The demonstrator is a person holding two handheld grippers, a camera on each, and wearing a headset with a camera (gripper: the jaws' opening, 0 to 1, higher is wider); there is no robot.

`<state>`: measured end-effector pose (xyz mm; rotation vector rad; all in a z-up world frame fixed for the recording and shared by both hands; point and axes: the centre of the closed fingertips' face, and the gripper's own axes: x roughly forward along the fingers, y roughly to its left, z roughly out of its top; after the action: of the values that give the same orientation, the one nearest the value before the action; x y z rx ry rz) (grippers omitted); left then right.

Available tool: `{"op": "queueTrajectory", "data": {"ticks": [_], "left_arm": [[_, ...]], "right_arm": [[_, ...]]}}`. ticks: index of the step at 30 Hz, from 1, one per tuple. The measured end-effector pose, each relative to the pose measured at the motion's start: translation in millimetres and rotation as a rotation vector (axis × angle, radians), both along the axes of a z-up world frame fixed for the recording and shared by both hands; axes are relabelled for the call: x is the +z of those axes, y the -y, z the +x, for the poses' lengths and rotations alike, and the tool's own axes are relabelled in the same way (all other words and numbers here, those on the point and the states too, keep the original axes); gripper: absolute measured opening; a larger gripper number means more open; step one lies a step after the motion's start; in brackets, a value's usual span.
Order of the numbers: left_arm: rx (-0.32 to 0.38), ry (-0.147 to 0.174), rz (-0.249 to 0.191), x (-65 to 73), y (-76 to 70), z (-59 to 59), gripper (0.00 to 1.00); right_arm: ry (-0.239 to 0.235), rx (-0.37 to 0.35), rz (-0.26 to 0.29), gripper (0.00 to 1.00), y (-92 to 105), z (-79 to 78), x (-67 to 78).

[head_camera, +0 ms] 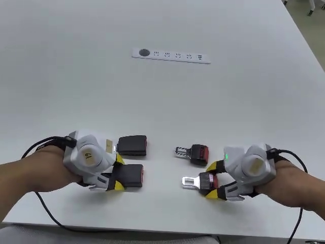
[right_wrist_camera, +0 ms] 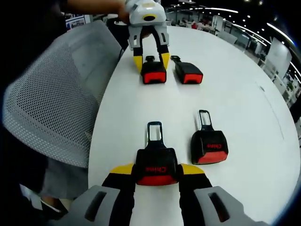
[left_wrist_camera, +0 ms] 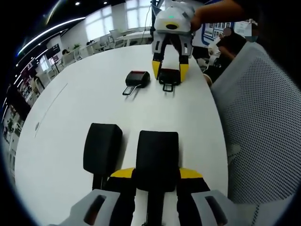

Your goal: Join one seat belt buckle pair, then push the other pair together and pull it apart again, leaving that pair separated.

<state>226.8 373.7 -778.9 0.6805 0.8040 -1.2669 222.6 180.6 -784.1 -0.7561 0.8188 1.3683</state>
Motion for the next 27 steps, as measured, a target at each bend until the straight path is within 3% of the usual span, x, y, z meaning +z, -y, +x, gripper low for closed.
{"op": "queueTrajectory", "data": {"ticks": [14, 27], "left_arm": [[-0.046, 0.005, 0.045, -0.2, 1.9, -1.5, 0.34], [-0.067, -0.009, 0.041, -2.0, 3.0, -1.6, 0.34]], "right_arm": [[0.005, -0.033, -0.031, 0.33, -1.8, 1.7, -1.3], [0.008, -0.04, -0.067, 0.33, -13.9, 2.0, -1.2]]}}
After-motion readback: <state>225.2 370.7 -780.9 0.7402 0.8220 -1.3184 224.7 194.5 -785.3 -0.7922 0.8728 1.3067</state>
